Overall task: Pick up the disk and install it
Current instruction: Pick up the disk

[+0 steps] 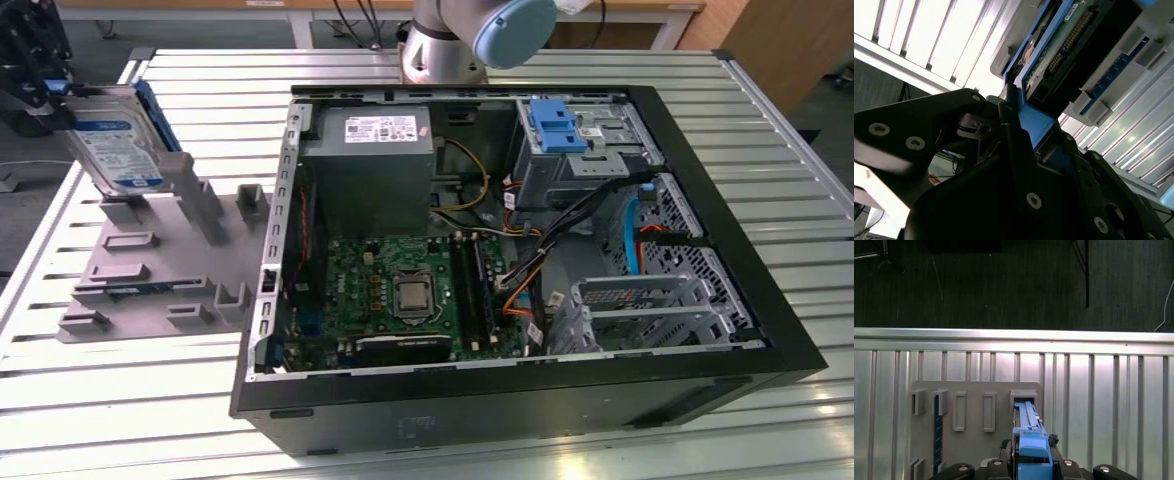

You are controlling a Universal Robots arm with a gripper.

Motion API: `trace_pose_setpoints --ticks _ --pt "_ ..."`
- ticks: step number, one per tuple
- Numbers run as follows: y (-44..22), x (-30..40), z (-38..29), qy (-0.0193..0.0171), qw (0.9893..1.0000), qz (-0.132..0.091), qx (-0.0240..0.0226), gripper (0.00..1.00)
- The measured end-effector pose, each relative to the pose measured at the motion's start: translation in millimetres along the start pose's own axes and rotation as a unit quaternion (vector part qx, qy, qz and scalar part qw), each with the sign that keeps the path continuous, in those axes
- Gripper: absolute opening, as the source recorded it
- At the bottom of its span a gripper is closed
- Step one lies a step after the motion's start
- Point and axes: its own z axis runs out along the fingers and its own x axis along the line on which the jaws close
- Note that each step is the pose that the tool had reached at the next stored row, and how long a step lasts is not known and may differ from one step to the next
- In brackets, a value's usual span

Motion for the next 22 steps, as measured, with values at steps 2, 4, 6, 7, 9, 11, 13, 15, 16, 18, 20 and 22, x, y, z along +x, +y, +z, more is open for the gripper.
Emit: trace_pose_setpoints --ticks 2,4,6,7,9,11,13,15,16,18,20,22 --pt "0.0 0.0 -2.2 0.0000 1.0000 0.000 0.0000 0.36" --pt "0.0 0.0 -4.5 0.0000 1.0000 0.000 0.0000 0.36" --pt "0.0 0.0 -6.8 0.0000 1.0000 0.000 0.0000 0.36" --pt "0.0 0.0 -8.1 0.0000 1.0000 0.000 0.0000 0.36" --pt "0.0 0.1 -10.5 0.0000 1.0000 0.001 0.0000 0.36" --pt "0.0 0.1 -13.1 0.0000 1.0000 0.001 0.0000 0.36" --pt "0.0 0.1 -15.1 0.0000 1.0000 0.001 0.0000 0.36" --pt "0.0 0.1 -16.5 0.0000 1.0000 0.001 0.0000 0.36" --pt "0.0 0.1 -17.2 0.0000 1.0000 0.001 0.0000 0.36" --pt "0.0 0.1 -18.8 0.0000 1.0000 0.001 -0.0001 0.36" --pt "0.1 0.1 -20.1 0.0000 1.0000 0.001 0.0000 0.36" --pt "0.0 0.1 -21.1 0.0000 1.0000 0.001 0.0000 0.36"
